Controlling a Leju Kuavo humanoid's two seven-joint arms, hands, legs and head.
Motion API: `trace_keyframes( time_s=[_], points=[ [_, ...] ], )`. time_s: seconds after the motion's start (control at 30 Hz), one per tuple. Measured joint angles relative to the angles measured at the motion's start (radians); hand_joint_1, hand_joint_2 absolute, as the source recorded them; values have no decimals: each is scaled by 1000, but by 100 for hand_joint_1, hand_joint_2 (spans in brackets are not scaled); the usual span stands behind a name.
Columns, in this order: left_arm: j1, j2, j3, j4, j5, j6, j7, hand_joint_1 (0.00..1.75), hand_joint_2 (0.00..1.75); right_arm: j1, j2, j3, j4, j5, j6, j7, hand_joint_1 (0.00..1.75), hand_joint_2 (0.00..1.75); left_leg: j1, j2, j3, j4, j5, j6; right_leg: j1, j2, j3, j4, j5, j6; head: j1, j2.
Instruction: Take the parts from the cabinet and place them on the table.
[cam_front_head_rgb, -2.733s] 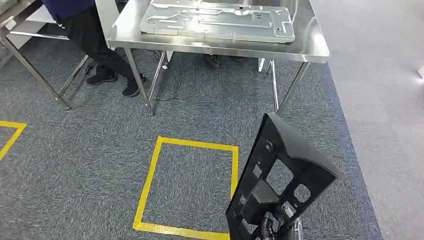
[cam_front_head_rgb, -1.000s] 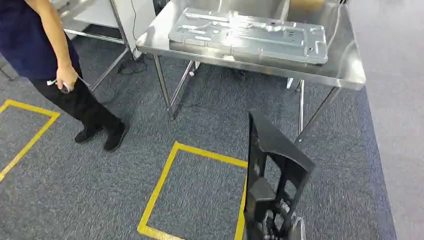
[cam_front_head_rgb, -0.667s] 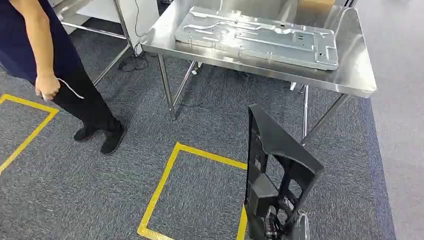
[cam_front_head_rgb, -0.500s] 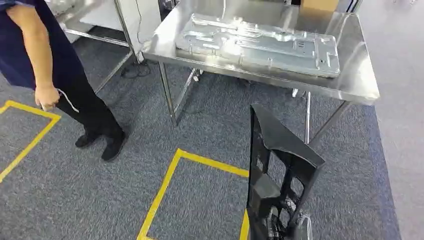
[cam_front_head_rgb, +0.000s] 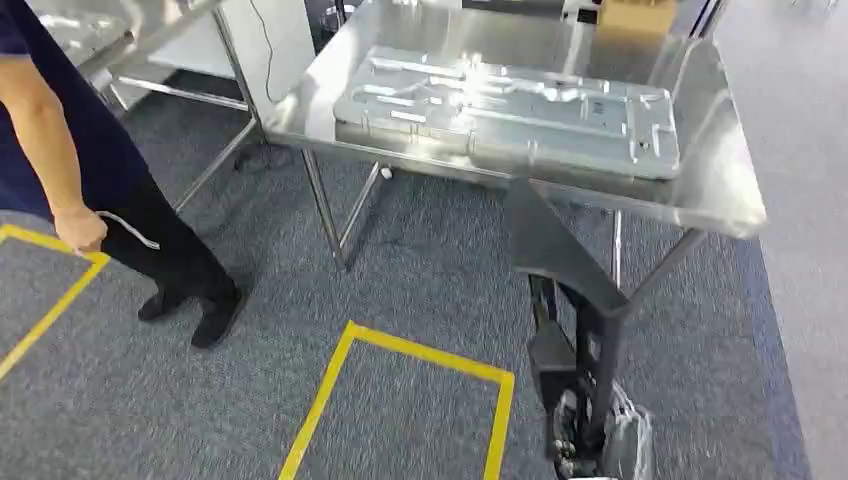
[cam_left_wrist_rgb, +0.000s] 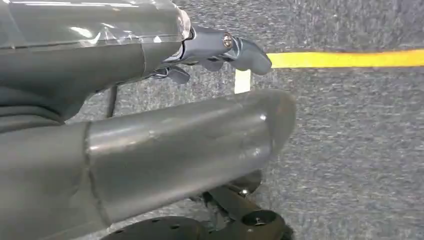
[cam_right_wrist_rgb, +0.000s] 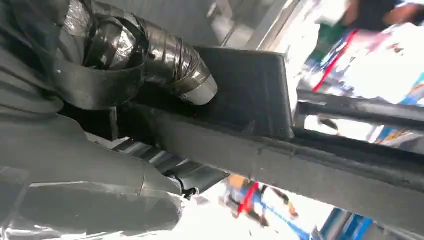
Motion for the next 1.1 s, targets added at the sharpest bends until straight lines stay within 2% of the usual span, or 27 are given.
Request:
trace_keyframes(
  time_s=[0.03, 0.1, 0.13, 0.17, 0.2, 0.27, 0.3, 0.33, 0.37, 0.4, 0.43, 0.47, 0.5, 0.53, 0.6, 0.63, 0.67, 0.73, 0.8, 0.83, 0.87, 0.9, 0.93, 0.97, 1.0, 1.03, 1.1],
  points=[
    [0, 0, 0, 0, -2, 0, 3, 0, 0, -7, -3, -3, -2, 38, -14, 22, 175, 175, 0, -1, -1, -1, 13, 8, 0, -1, 8, -8, -3, 7, 2, 0],
    [2, 0, 0, 0, -7, 0, 5, 0, 0, -23, -10, -9, -2, 75, -27, 51, 175, 175, 6, -7, 18, -18, 10, 20, 2, -1, 9, 15, 13, 20, 1, 0],
    [1, -2, 0, 1, -8, -1, 5, 0, 0, -31, -13, -13, -2, 78, -28, 61, 175, 175, 8, -7, 33, -30, 7, 26, -2, -2, -14, 60, 25, 26, 2, 0],
    [0, -1, 0, 1, -8, -1, 5, 0, 0, -38, -16, -18, -2, 78, -31, 62, 175, 175, 9, -7, 46, -38, 3, 32, -2, -1, -50, 121, 27, 30, 2, 0],
    [-1, -1, 0, 1, -9, -1, 5, 0, 0, -45, -19, -21, -2, 78, -35, 64, 175, 175, 9, -8, 57, -44, -1, 37, -4, -1, -98, 188, 9, 35, 2, 0],
    [-2, 0, 0, 1, -11, -1, 5, 0, 0, -53, -21, -28, -1, 94, -51, 70, 175, 175, 9, -11, 80, -51, -17, 38, -9, -1, -194, 288, -63, 40, 2, 0],
    [-1, 0, 0, 1, -14, -1, 6, 0, 0, -59, -21, -32, 3, 117, -64, 81, 175, 175, 9, -13, 94, -51, -28, 37, -10, -1, -223, 294, -84, 42, 2, 0],
    [0, 0, 0, 1, -16, -1, 8, 0, 0, -67, -21, -35, 6, 137, -74, 90, 175, 175, 9, -15, 108, -51, -39, 36, -12, -1, -232, 270, -77, 42, 2, 0],
    [0, 0, 0, 2, -18, -1, 8, 0, 0, -76, -22, -37, 9, 141, -78, 97, 175, 175, 8, -16, 124, -51, -51, 34, -12, -1, -228, 216, -41, 40, 2, 0],
    [0, -1, 0, 3, -20, -1, 8, 0, 0, -83, -22, -39, 12, 156, -85, 99, 175, 175, 8, -17, 140, -52, -62, 33, -11, -1, -215, 146, 19, 34, 2, 0],
    [0, -1, 0, 4, -21, -2, 8, 0, 0, -90, -22, -39, 15, 200, -99, 104, 175, 175, 8, -16, 149, -54, -75, 31, -5, -2, -199, 62, 115, 21, 2, 0],
    [-2, -4, 0, 8, -24, -3, 9, 0, 0, -95, -22, -39, 18, 264, -117, 116, 175, 175, 6, -17, 167, -50, -86, 25, 3, 1, -200, 50, 154, 15, 1, 0],
    [-4, -4, 0, 8, -25, -3, 9, 0, 0, -101, -23, -39, 22, 341, -130, 132, 175, 175, 7, -22, 168, -53, -98, 17, 5, 1, -194, 44, 131, 10, 3, 0],
    [-5, -4, 0, 8, -30, -3, 10, 0, 0, -107, -23, -39, 24, 430, -143, 155, 175, 175, 9, -20, 178, -63, -104, 10, 8, 0, -185, 44, 131, 4, 3, 0],
    [-10, -4, 0, 8, -35, -3, 10, 0, 0, -118, -26, -39, 31, 598, -161, 200, 175, 175, 7, -18, 198, -41, -85, 0, 6, 4, -157, 25, 126, -13, 3, 0],
    [-14, -2, 0, 8, -36, -3, 11, 0, 0, -123, -28, -39, 35, 678, -164, 227, 175, 175, 11, -15, 185, -8, -87, -1, 0, 2, -136, 13, 123, -16, 3, 0],
    [-18, -2, 0, 8, -42, -3, 11, 0, 0, -131, -32, -38, 41, 747, -166, 252, 175, 175, 9, -14, 156, 49, -87, -2, -2, 0, -124, 8, 116, -25, 2, 0],
    [-20, -2, -1, 8, -45, -5, 14, 0, 0, -148, -52, -34, 63, 866, -164, 283, 175, 175, 11, -12, 60, 180, -141, -11, -4, -1, -108, 7, 100, -28, 2, 0],
    [-15, -2, -1, 9, -48, -6, 18, 0, 0, -151, -95, -50, 84, 884, -162, 247, 175, 175, 12, -12, -14, 242, -201, -18, -5, 2, -89, 7, 80, -25, 2, 0],
    [-13, -1, -1, 9, -50, -6, 19, 0, 0, -151, -121, -72, 93, 884, -163, 208, 175, 175, 13, -12, -35, 231, -205, -21, -6, 4, -74, 7, 67, -21, 2, 0],
    [-12, 0, -1, 9, -51, -6, 19, 0, 0, -152, -131, -91, 101, 884, -167, 177, 175, 175, 14, -11, -38, 189, -179, -23, -9, 4, -56, 8, 53, -17, 2, 0],
    [-11, 2, -1, 9, -52, -6, 19, 0, 0, -155, -134, -117, 110, 884, -174, 115, 175, 175, 15, -10, -30, 117, -126, -25, -11, 4, -36, 8, 37, -13, 2, 0],
    [-9, 2, -1, 9, -51, -6, 19, 0, 0, -158, -132, -137, 117, 884, -186, 47, 175, 175, 17, -9, -22, 45, -46, -26, -12, 3, -19, 8, 22, -7, 2, 0],
    [-4, 2, -1, 9, -52, -7, 19, 0, 0, -161, -122, -164, 125, 884, -204, -41, 175, 175, 16, -3, -24, 17, 56, -20, -10, 3, -9, 9, 8, -1, 2, 0],
    [-5, 2, -1, 10, -53, -8, 20, 0, 0, -164, -101, -205, 132, 884, -221, -137, 175, 175, 6, -1, -25, 8, 19, -14, -9, 7, -6, 9, 2, 7, 2, 0],
    [-7, 3, -1, 10, -53, -9, 20, 0, 0, -170, -73, -249, 134, 884, -231, -245, 175, 175, 6, -3, -18, 12, 29, 1, -8, 5, -4, 3, -4, 14, 3, 0],
    [-5, 3, -1, 10, -53, -10, 19, 0, 0, -179, -33, -322, 134, 884, -234, -352, 175, 175, 7, -7, -6, -1, 20, 13, -8, 4, 3, 14, 11, 28, 2, 0]
  ],
)
